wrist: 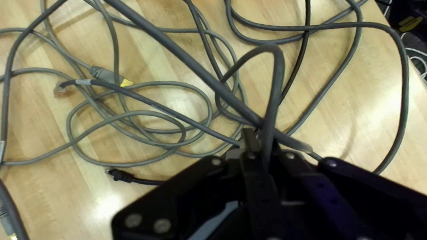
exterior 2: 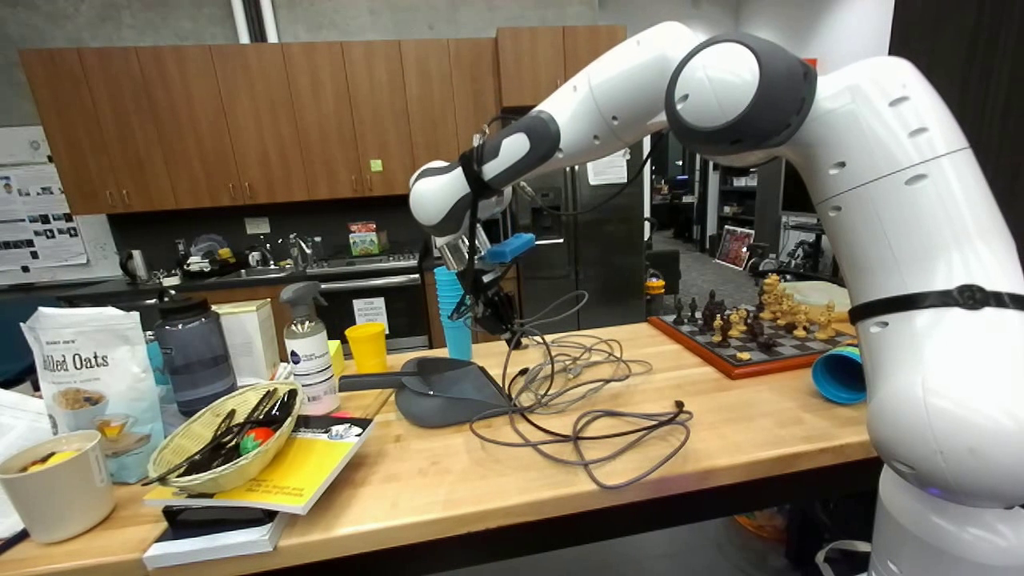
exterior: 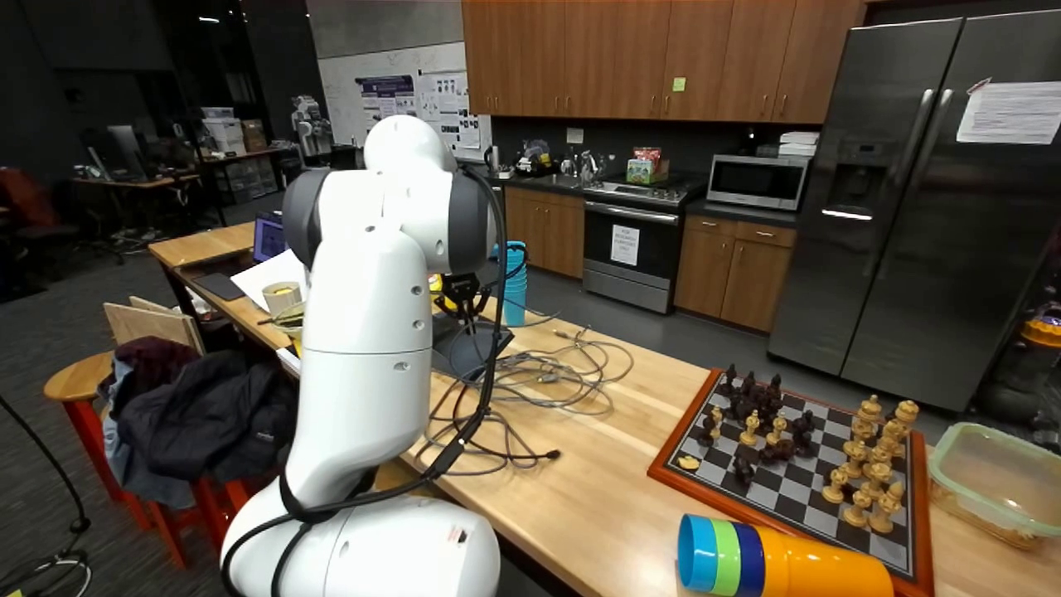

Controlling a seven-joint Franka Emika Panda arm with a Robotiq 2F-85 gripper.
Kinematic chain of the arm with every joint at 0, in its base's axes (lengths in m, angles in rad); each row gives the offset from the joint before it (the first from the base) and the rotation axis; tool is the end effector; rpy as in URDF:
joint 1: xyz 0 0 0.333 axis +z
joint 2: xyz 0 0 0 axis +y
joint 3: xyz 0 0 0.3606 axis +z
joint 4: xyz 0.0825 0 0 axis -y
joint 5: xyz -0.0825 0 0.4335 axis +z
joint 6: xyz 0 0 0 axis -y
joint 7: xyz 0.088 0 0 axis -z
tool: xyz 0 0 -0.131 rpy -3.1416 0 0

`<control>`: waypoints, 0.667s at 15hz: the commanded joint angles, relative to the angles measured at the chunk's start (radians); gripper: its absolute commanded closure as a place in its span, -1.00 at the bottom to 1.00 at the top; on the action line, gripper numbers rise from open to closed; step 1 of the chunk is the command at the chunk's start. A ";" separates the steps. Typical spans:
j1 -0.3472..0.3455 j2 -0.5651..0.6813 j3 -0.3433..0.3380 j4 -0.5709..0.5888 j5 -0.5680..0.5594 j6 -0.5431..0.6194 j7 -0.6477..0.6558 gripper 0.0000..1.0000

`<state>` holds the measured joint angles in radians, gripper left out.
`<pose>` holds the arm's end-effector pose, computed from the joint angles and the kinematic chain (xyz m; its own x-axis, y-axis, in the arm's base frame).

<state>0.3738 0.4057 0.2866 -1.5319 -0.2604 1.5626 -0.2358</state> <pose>0.5770 0.3749 0.4093 0.5553 0.7441 -0.3714 0.8116 -0.5823 0.0469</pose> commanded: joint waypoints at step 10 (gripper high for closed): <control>0.000 -0.036 0.042 -0.088 0.052 0.008 -0.096 -0.39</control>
<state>0.3793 0.4055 0.3185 -1.5841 -0.2245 1.5627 -0.2968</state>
